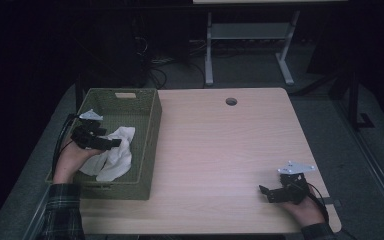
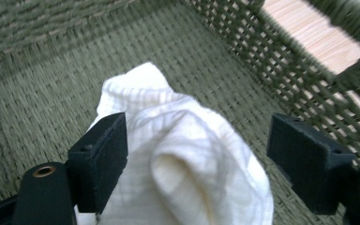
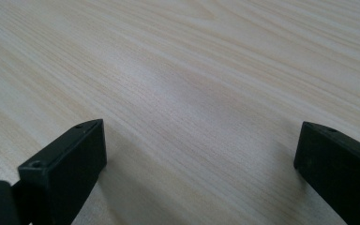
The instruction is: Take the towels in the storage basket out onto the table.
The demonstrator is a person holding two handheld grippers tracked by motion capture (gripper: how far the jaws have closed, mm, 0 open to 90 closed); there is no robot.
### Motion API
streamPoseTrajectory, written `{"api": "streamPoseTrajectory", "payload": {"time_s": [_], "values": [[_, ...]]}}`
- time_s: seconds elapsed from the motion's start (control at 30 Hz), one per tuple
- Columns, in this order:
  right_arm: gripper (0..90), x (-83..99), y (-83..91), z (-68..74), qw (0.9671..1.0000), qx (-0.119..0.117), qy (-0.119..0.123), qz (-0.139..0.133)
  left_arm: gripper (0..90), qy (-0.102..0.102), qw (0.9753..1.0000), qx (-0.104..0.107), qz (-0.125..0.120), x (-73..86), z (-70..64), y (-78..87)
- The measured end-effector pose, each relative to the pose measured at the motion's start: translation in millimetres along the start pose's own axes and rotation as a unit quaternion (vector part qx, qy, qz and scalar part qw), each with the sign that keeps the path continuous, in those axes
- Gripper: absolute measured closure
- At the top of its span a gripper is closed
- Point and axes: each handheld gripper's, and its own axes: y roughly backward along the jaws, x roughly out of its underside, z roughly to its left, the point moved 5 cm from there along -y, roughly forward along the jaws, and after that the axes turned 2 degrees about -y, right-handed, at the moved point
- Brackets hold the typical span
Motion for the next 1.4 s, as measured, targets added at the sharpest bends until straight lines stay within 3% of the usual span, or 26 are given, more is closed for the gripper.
{"api": "streamPoseTrajectory", "payload": {"time_s": [0.1,0.3,0.47,0.53,0.63,0.9,1.07,1.4], "values": [[2.1,0.0,0.0,0.0,1.0,0.0,0.0,0.0,22.6,-0.003,0.9997,-0.013,0.02,4.0,3.0,-4.1],[2.1,0.0,0.0,0.0,1.0,0.0,0.0,0.0,32.1,0.0,0.9994,-0.009,0.032,9.7,5.0,-9.6],[2.1,0.0,0.0,-0.1,1.0,0.0,0.001,0.0,57.5,0.004,0.9991,0.003,0.041,12.6,5.5,-10.1],[2.1,0.0,-0.1,-0.1,1.0,0.0,0.001,0.0,76.6,0.007,0.999,0.013,0.041,12.4,4.5,-8.8],[2.1,0.0,0.0,-0.1,1.0,0.0,0.0,0.0,81.4,0.011,0.999,0.019,0.039,10.1,3.5,-4.5],[2.1,0.0,0.0,0.0,1.0,0.0,0.0,0.0,82.4,0.015,0.9995,0.027,-0.011,-7.5,-0.9,23.7],[2.1,0.0,0.0,0.0,1.0,0.0,0.0,0.0,82.4,0.015,0.9981,0.036,-0.047,-19.9,-6.1,40.7],[2.1,0.0,0.0,0.0,1.0,0.0,0.0,0.0,82.7,0.002,0.9958,0.038,-0.083,-46.3,-12.7,68.0]]}}
